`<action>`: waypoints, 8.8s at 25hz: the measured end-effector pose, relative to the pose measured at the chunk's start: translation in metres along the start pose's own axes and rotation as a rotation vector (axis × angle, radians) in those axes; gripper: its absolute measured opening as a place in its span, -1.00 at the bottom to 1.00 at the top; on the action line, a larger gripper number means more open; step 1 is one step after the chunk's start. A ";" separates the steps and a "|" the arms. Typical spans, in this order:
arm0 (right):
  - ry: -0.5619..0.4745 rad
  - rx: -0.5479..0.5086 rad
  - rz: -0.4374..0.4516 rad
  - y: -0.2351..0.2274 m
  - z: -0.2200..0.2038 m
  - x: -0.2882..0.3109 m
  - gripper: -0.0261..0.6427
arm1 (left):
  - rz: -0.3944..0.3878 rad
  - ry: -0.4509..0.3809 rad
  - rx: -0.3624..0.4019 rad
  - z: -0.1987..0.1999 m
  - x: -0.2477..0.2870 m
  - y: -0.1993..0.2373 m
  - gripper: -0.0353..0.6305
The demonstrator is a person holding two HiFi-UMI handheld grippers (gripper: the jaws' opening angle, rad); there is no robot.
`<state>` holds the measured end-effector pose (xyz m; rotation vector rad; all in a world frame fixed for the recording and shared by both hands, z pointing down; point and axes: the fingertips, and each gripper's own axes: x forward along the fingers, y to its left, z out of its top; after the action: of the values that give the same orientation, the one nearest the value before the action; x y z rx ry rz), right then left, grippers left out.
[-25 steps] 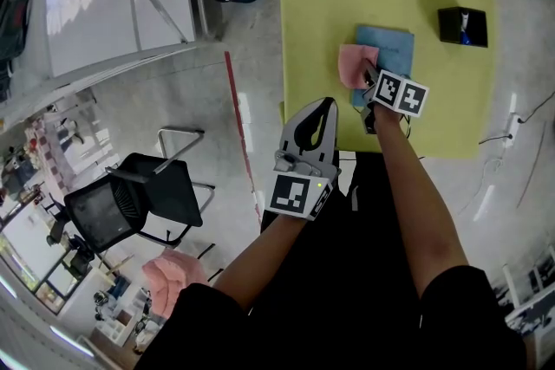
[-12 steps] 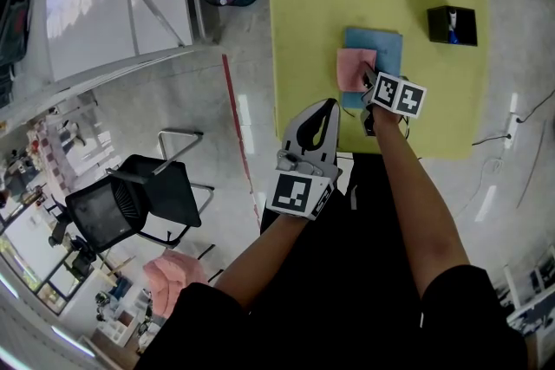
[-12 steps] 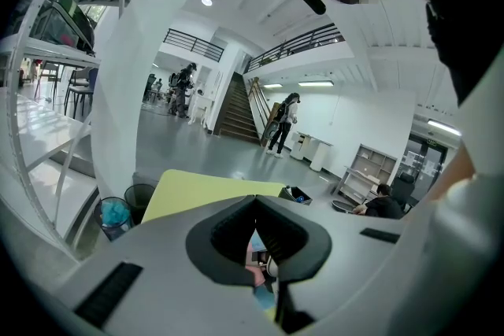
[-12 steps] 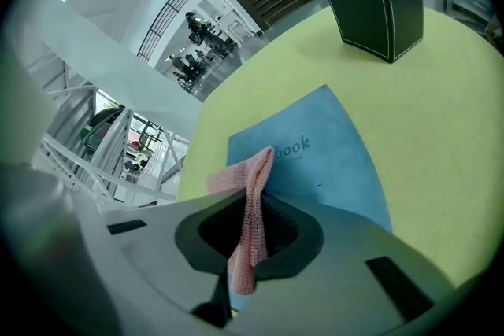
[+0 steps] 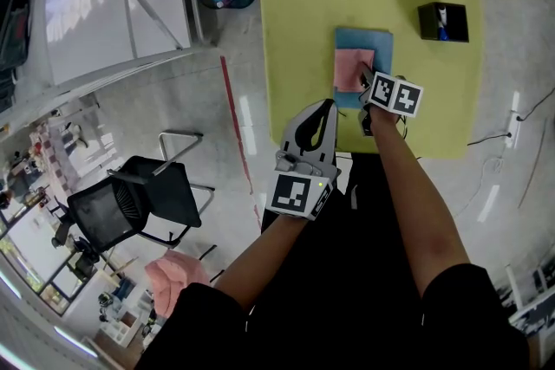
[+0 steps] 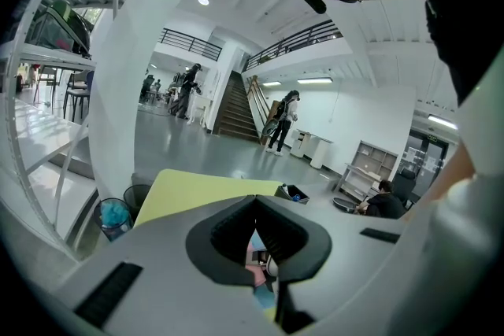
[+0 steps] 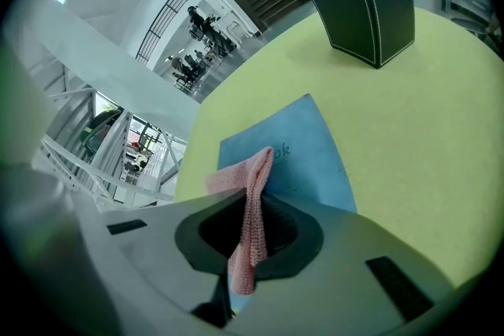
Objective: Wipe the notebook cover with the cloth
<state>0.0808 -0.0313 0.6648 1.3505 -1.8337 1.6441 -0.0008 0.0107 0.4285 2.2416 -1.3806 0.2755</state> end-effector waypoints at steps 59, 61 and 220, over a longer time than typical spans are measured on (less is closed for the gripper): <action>-0.058 -0.176 0.109 0.000 0.046 -0.078 -0.81 | 0.011 -0.040 0.018 0.028 0.013 -0.043 -0.88; -0.064 -0.197 0.122 0.014 0.045 -0.083 -0.81 | -0.004 -0.040 0.010 0.032 0.006 -0.038 -0.88; -0.196 -0.290 0.118 0.030 -0.052 -0.182 -0.81 | -0.137 -0.101 0.229 0.043 -0.099 -0.110 -0.88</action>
<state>0.1299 0.0881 0.5228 1.3345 -2.2024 1.2693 0.0457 0.1072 0.3176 2.5572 -1.2943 0.2891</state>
